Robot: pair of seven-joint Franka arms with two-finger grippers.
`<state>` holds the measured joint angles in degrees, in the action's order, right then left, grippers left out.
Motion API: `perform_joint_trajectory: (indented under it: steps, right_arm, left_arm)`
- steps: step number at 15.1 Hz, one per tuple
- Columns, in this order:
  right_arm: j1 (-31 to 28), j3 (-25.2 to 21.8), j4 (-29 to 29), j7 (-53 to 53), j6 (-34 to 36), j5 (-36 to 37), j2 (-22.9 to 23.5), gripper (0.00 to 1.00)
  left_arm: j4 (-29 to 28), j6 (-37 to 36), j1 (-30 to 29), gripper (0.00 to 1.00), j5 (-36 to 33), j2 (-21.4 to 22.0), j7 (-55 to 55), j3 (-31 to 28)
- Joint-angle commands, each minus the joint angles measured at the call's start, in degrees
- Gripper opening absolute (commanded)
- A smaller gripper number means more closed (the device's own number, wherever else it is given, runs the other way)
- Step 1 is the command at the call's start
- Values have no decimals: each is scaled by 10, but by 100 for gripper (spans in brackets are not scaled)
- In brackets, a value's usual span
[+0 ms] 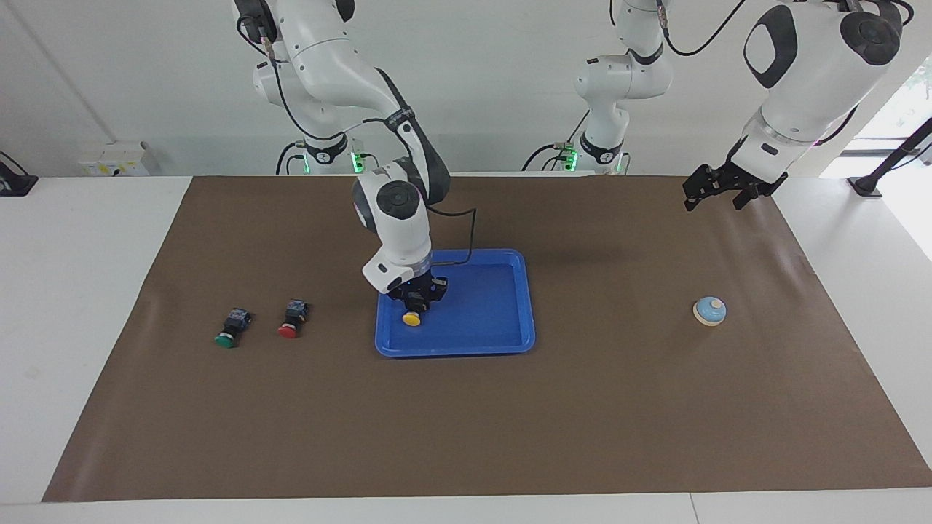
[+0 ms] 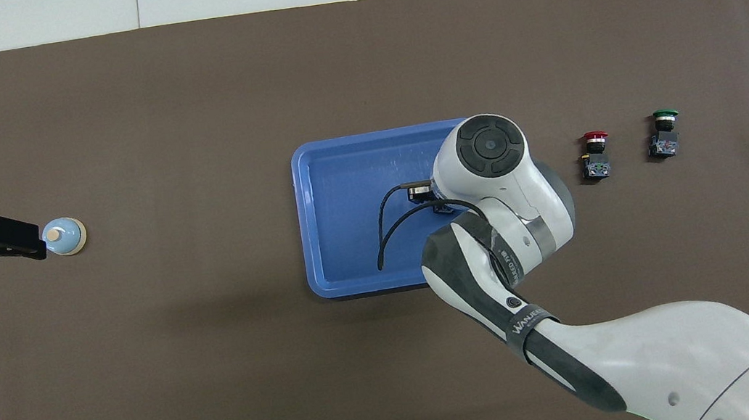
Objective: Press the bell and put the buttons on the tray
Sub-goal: 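Carry the yellow button into the blue tray and release it, then grasp the red-capped button with the right gripper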
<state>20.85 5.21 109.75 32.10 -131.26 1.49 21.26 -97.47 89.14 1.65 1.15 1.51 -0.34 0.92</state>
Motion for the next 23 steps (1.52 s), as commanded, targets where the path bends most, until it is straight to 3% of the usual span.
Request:
perform_joint_trajectory:
  steps: [1, 4, 9, 11, 18, 23]
  right_arm:
    - [-24, 1, -29, 7, 72, -3, -39, 100]
    - [-69, 0, -84, -28, 162, -1, -56, 100]
    - [-185, -4, -71, -236, 164, 8, -64, 100]
    - [-209, -4, -40, -252, 133, 9, -72, 100]
    - [-240, -4, 129, -274, -88, 9, -88, 100]
    - [-244, -4, 151, -279, -107, 10, -90, 100]
  left_arm:
    - [10, -10, 2, 100, -1, -2, -4, -3]
    - [10, -9, 2, 100, -1, -2, -4, -3]
    - [10, -10, 2, 100, -1, -2, -4, -3]
    - [10, -9, 2, 100, -1, -2, -4, -3]
    - [10, -10, 2, 100, -1, -2, -4, -3]
    - [10, -9, 2, 100, -1, -2, -4, -3]
